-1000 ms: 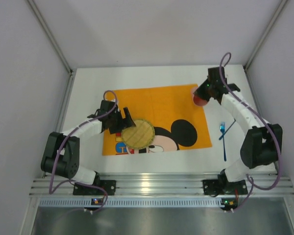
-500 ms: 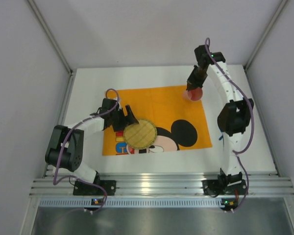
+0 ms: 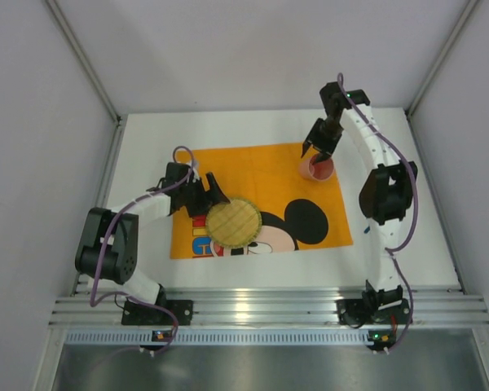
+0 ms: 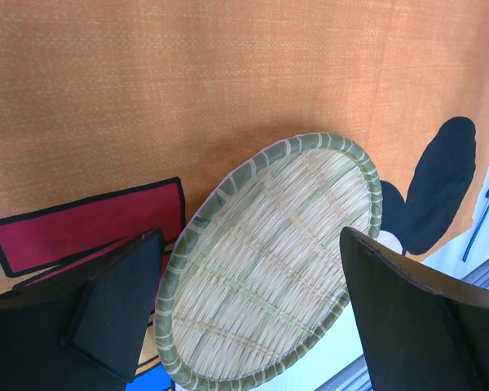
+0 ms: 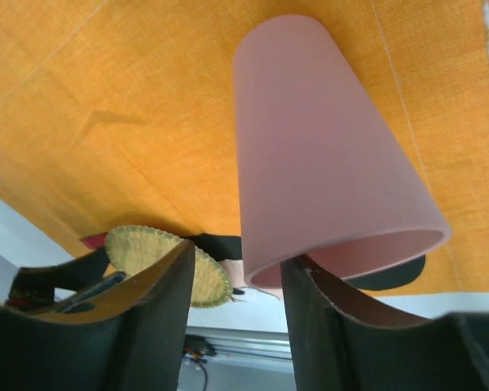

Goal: Set the dinner table for one person

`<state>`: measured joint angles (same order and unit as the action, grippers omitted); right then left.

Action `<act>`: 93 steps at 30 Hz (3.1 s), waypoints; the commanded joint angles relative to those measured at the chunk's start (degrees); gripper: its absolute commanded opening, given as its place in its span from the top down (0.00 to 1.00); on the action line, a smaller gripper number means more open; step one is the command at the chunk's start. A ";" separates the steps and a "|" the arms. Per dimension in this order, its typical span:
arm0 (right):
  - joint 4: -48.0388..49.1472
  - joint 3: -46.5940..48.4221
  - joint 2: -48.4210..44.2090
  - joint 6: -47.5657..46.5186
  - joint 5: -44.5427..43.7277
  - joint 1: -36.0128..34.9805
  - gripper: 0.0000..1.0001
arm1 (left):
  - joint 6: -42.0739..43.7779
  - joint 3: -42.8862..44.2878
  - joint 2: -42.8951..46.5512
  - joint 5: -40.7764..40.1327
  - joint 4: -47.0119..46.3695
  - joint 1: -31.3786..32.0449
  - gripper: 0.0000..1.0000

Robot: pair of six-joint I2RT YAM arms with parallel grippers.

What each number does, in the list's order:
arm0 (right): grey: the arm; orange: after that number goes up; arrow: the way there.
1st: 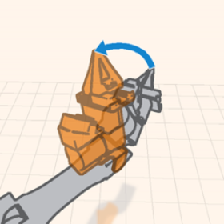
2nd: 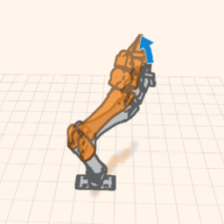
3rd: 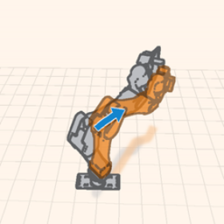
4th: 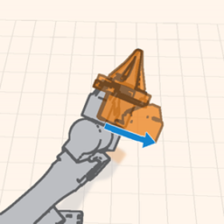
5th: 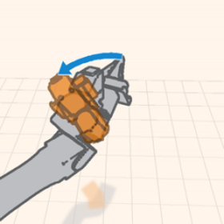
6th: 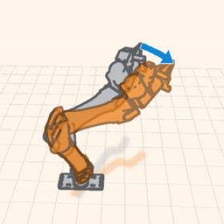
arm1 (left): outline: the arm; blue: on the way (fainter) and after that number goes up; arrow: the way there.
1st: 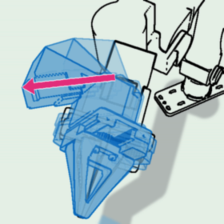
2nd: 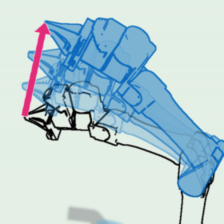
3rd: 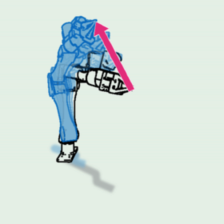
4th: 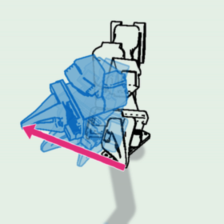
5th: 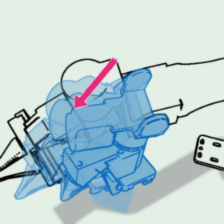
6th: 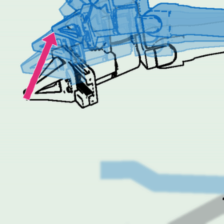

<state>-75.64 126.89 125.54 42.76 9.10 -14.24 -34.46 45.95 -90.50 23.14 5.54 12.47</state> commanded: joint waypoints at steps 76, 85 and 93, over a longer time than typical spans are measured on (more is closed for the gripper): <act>13.14 -41.61 -50.82 -12.18 2.06 28.83 0.47 | -3.95 21.99 -20.50 9.30 -8.79 0.71 1.00; 18.76 -62.96 -53.91 -11.83 -6.81 28.74 0.46 | -2.02 18.21 -20.25 5.69 -6.07 1.94 0.29; 27.38 -70.99 -45.32 -12.70 -14.72 29.01 0.48 | -2.98 14.34 -16.12 5.43 -7.21 1.94 0.05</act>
<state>-55.20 55.83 76.95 31.42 -0.34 14.39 -37.80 62.74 -109.19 30.30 -2.68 14.46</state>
